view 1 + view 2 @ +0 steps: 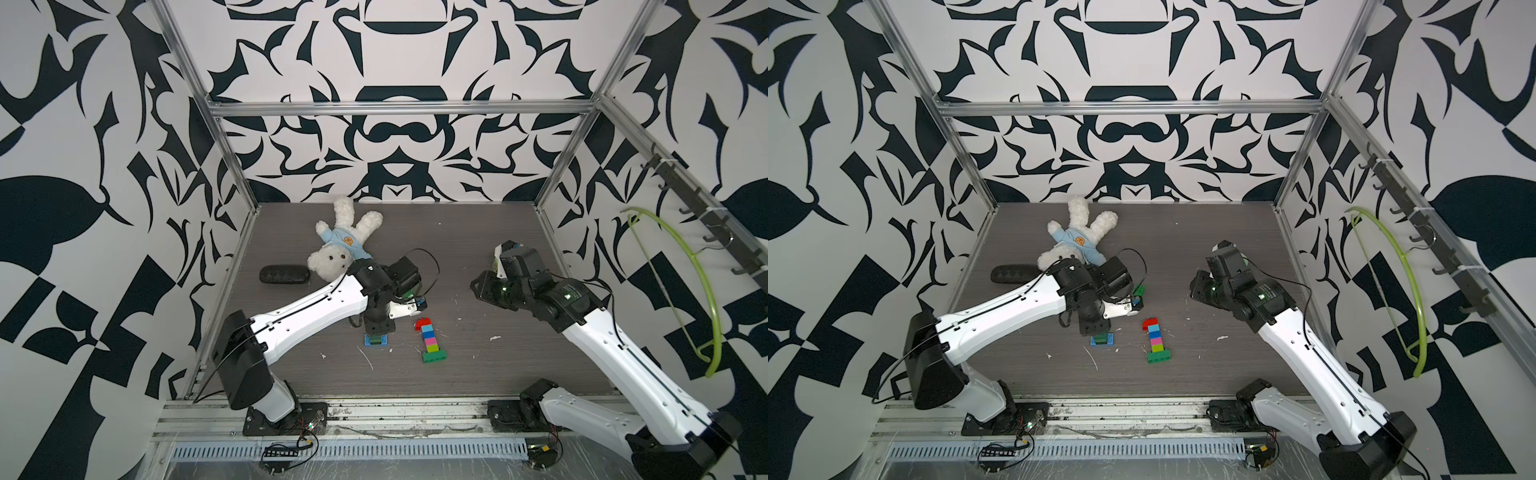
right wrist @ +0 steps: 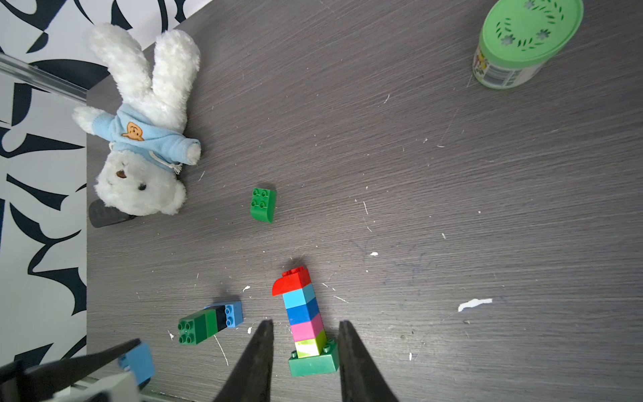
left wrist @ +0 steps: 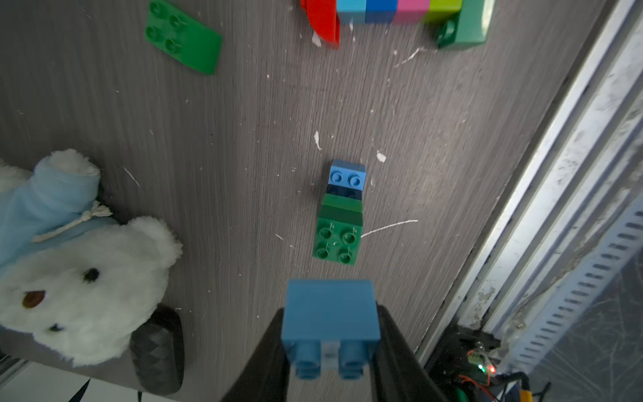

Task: Assemble the number 1 with lego
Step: Assemble the lego brick with the lego brick.

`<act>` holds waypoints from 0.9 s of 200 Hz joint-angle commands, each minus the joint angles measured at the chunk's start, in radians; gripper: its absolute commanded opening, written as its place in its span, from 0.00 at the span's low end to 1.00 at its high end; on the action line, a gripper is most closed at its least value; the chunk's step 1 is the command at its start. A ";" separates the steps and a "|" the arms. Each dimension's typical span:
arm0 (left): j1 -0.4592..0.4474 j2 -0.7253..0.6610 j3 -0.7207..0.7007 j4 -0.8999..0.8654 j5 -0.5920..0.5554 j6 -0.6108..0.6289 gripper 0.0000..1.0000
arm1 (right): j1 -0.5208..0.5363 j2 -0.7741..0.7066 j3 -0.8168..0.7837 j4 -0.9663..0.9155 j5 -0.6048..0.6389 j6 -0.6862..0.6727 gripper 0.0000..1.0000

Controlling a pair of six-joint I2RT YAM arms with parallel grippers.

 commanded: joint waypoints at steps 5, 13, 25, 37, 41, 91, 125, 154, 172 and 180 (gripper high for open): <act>-0.004 0.046 0.037 -0.108 -0.071 0.054 0.35 | -0.003 -0.019 0.002 -0.012 0.016 0.010 0.34; -0.004 0.063 0.043 -0.115 -0.077 0.059 0.35 | -0.004 -0.017 0.002 -0.013 0.013 0.010 0.34; -0.004 0.086 0.050 -0.122 -0.084 0.068 0.36 | -0.003 -0.016 -0.001 -0.013 0.010 0.011 0.33; -0.004 0.106 0.053 -0.128 -0.085 0.076 0.36 | -0.003 -0.014 -0.002 -0.012 0.006 0.013 0.33; -0.004 0.112 0.056 -0.130 -0.083 0.079 0.37 | -0.003 -0.014 -0.002 -0.011 0.006 0.014 0.33; -0.012 0.157 0.076 -0.139 -0.031 0.082 0.38 | -0.003 -0.014 -0.006 -0.009 0.000 0.017 0.32; -0.012 0.197 0.102 -0.139 -0.031 0.085 0.40 | -0.003 -0.012 -0.011 -0.007 -0.007 0.019 0.32; -0.011 0.230 0.116 -0.149 -0.023 0.082 0.40 | -0.003 -0.019 -0.009 -0.011 -0.009 0.020 0.32; -0.012 0.239 0.116 -0.149 -0.030 0.079 0.40 | -0.003 -0.022 -0.011 -0.011 -0.008 0.019 0.32; -0.012 0.241 0.114 -0.148 -0.034 0.077 0.40 | -0.004 -0.023 -0.014 -0.011 -0.008 0.020 0.32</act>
